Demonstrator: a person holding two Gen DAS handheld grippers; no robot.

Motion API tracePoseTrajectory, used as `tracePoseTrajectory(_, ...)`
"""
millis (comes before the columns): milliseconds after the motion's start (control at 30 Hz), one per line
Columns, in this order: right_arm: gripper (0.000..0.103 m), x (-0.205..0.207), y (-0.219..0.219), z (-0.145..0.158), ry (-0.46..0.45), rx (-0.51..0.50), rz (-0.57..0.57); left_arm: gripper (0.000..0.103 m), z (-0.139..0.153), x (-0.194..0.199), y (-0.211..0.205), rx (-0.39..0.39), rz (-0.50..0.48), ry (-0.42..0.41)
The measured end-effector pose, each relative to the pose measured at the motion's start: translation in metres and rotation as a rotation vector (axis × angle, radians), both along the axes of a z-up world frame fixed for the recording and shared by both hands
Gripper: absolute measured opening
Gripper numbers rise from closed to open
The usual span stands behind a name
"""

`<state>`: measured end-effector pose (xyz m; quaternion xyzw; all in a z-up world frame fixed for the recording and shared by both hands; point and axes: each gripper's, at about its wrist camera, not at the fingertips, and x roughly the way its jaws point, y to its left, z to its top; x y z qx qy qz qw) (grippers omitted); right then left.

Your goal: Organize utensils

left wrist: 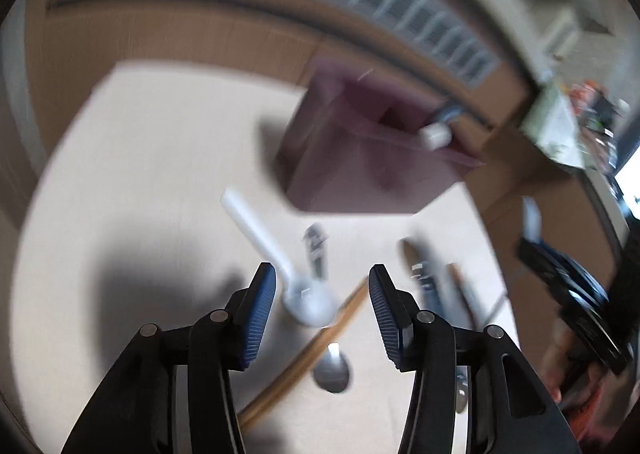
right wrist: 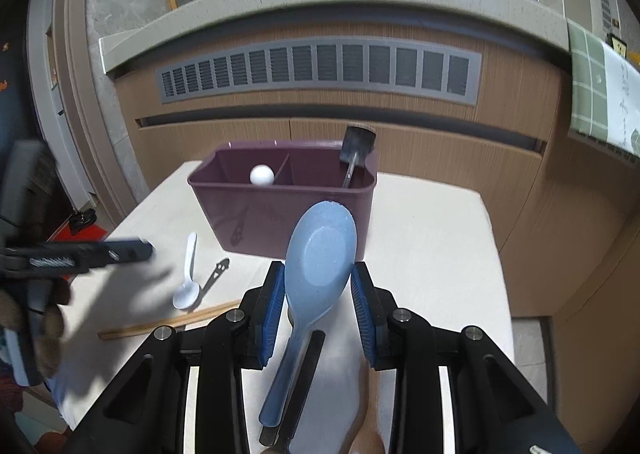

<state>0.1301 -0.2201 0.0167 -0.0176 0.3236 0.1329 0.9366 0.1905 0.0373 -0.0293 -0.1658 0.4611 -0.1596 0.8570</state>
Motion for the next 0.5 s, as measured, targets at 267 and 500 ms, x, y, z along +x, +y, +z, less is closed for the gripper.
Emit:
tracePoseTrajectory(267, 0.030, 0.014, 0.009, -0.015, 0.023, -0.034, -0.030, 0.043, -0.025, 0.043, -0.027, 0.222, 0.152, 0.045)
tracePoseTrajectory(500, 0.030, 0.014, 0.011, -0.017, 0.004, -0.045, -0.042, 0.009, -0.028, 0.027, -0.037, 0.341, 0.114, -0.042)
